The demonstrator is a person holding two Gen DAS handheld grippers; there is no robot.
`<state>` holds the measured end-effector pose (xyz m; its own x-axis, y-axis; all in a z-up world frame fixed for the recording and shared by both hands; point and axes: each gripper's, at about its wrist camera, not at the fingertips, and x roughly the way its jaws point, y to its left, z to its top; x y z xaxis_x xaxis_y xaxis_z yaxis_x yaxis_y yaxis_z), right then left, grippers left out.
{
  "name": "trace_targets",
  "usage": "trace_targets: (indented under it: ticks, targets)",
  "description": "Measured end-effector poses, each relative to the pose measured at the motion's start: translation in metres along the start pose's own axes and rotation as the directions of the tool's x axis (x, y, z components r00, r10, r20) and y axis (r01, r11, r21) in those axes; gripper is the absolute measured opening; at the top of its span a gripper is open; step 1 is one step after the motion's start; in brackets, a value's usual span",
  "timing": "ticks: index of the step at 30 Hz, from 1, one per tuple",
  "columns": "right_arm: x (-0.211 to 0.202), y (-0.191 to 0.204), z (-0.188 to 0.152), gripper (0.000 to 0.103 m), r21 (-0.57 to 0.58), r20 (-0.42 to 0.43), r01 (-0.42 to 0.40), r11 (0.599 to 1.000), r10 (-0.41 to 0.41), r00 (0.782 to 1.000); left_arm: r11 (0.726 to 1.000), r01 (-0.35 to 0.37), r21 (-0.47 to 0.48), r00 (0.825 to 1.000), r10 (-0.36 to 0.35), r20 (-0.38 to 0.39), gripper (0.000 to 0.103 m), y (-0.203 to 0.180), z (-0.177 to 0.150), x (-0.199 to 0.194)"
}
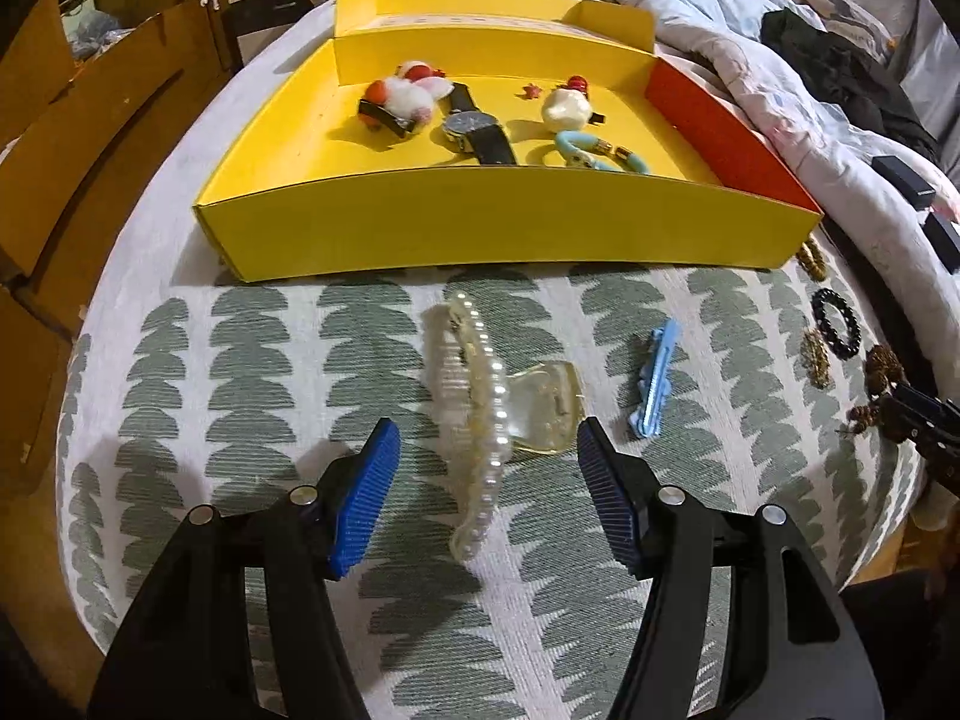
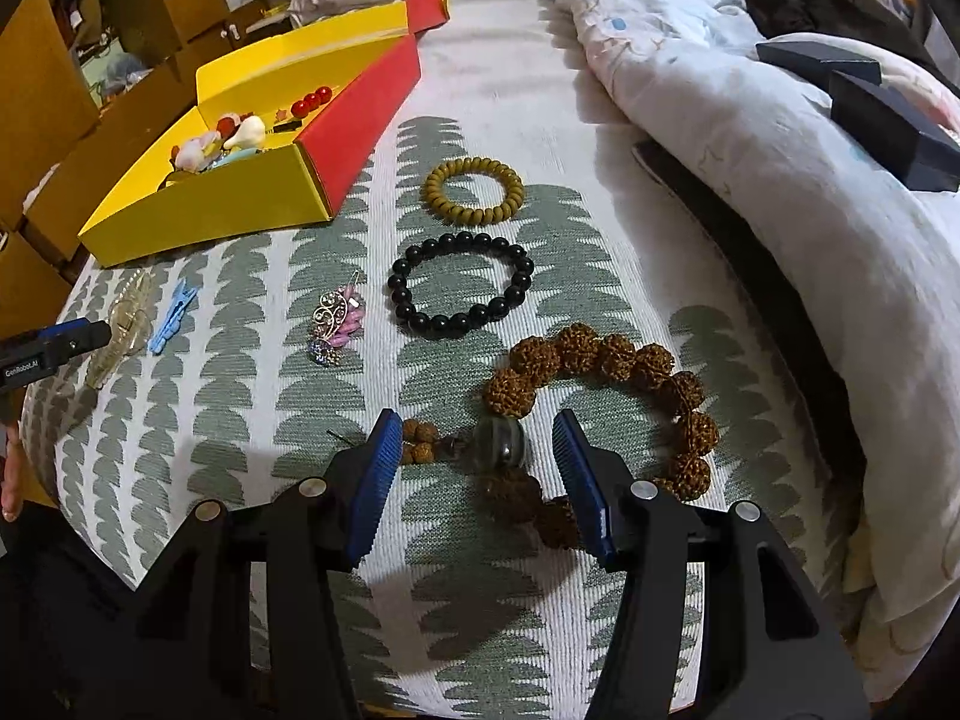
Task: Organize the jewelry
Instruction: 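Move the left gripper to the pearl hair clip while the right gripper approaches the brown bead bracelet, then close the left gripper on the pearl clip while the right gripper closes on the brown beads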
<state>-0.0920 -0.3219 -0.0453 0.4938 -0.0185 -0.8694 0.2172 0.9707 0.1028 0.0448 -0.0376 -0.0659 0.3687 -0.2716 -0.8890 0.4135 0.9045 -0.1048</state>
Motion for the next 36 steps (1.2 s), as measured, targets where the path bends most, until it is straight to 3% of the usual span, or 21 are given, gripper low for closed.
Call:
trace_targets:
  ticks: [5,12,17,20,22,24,27,30,36]
  targets:
    - [-0.001,-0.002,-0.001,0.056,-0.001,0.006,-0.004,1.0,0.004,1.0,1.0,0.014,0.02,1.0,-0.014,0.014,0.062,-0.006,0.001,-0.002]
    - [0.007,-0.006,0.0,0.056,-0.001,-0.013,0.017,1.0,-0.017,1.0,0.997,-0.061,0.046,0.998,0.062,-0.024,0.062,-0.014,0.007,0.021]
    - [0.014,-0.008,0.001,0.056,0.002,-0.033,0.021,1.0,-0.02,0.999,0.998,-0.063,0.024,0.997,0.064,-0.044,0.062,-0.009,0.01,0.031]
    - [0.016,-0.007,0.002,0.052,-0.007,-0.032,0.023,1.0,-0.023,0.999,0.998,-0.058,0.02,0.997,0.059,-0.051,0.062,-0.008,0.011,0.035]
    - [0.017,-0.007,0.003,0.038,-0.001,-0.034,0.006,1.0,-0.006,0.999,0.999,-0.048,0.015,0.997,0.049,-0.057,0.062,-0.007,0.011,0.038]
    - [0.019,-0.006,0.004,0.032,-0.008,-0.039,0.013,1.0,-0.013,0.999,0.999,-0.039,0.008,0.997,0.039,-0.063,0.062,-0.006,0.011,0.04]
    - [0.024,-0.005,0.004,0.029,-0.011,-0.055,0.015,1.0,-0.015,0.998,1.0,-0.012,-0.021,0.998,0.011,-0.059,0.059,0.0,0.011,0.04]
    - [0.024,-0.007,0.005,0.025,0.0,-0.053,0.003,1.0,-0.003,0.999,0.999,-0.008,-0.034,0.998,0.006,-0.057,0.042,0.005,0.011,0.039]
    - [0.02,-0.011,0.003,0.02,0.025,-0.039,-0.027,0.999,0.028,0.999,0.995,0.046,-0.093,0.997,-0.051,-0.054,0.04,0.018,0.009,0.032]
